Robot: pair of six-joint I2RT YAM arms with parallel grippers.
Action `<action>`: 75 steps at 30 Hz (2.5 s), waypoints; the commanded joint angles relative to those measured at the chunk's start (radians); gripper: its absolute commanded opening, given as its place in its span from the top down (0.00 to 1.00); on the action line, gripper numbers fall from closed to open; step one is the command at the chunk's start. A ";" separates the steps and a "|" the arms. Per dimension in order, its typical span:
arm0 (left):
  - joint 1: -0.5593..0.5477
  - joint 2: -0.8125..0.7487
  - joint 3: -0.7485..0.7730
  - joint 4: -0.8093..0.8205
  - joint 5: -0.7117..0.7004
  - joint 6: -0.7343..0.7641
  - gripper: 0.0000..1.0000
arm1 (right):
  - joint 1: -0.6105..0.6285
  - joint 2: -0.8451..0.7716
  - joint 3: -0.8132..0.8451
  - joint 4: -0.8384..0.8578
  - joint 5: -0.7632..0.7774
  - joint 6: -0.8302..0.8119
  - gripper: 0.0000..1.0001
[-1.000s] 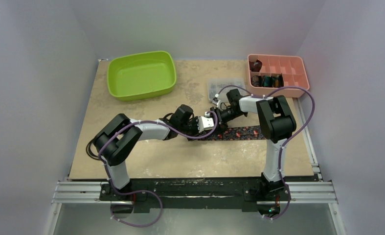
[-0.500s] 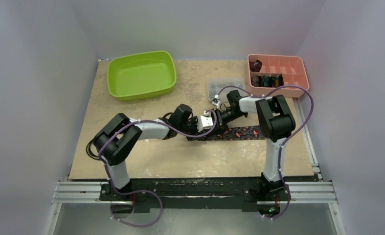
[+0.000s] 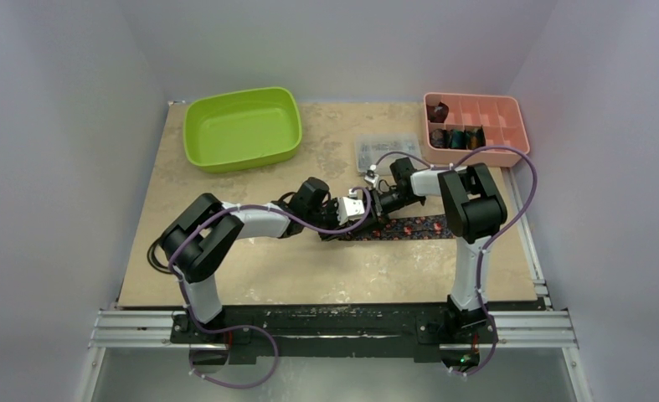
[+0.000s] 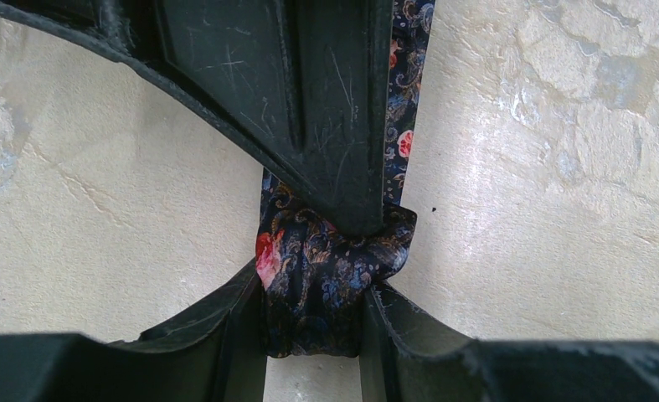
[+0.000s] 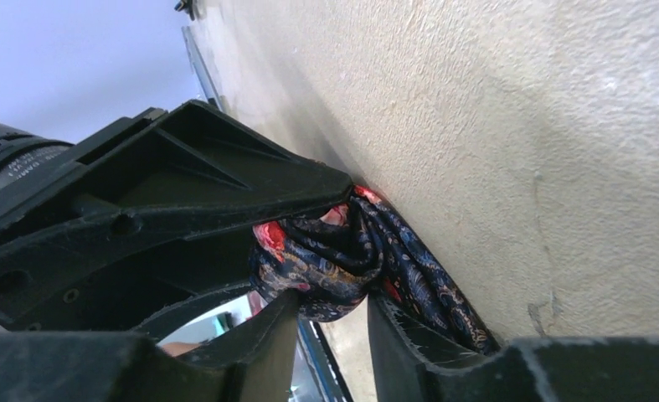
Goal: Roll the ties
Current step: Roll the tie at the center of the board.
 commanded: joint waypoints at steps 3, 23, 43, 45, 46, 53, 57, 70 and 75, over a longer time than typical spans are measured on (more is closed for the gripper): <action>0.005 0.038 -0.015 -0.075 0.000 -0.010 0.77 | 0.003 0.022 0.012 0.029 -0.024 0.004 0.76; 0.050 -0.052 -0.145 0.199 0.210 -0.103 0.34 | -0.003 0.029 0.047 -0.063 0.371 -0.096 1.00; 0.068 0.127 -0.257 0.896 0.224 -0.243 0.33 | 0.052 0.061 0.104 -0.130 0.573 -0.149 1.00; 0.068 0.162 -0.253 0.947 0.197 -0.258 0.37 | 0.051 0.065 0.108 -0.137 0.582 -0.156 1.00; 0.068 0.171 -0.256 0.971 0.195 -0.269 0.39 | 0.051 0.067 0.108 -0.139 0.582 -0.159 1.00; 0.041 0.197 -0.288 1.096 0.235 -0.294 0.46 | 0.052 0.077 0.099 -0.135 0.591 -0.161 1.00; 0.027 0.223 -0.299 1.142 0.276 -0.302 0.48 | 0.052 0.087 0.103 -0.137 0.594 -0.165 1.00; 0.009 0.274 -0.279 1.034 0.201 -0.291 0.64 | 0.052 0.085 0.096 -0.128 0.579 -0.162 1.00; 0.002 0.218 -0.227 0.750 0.131 -0.189 0.71 | 0.052 0.044 0.102 -0.126 0.518 -0.165 1.00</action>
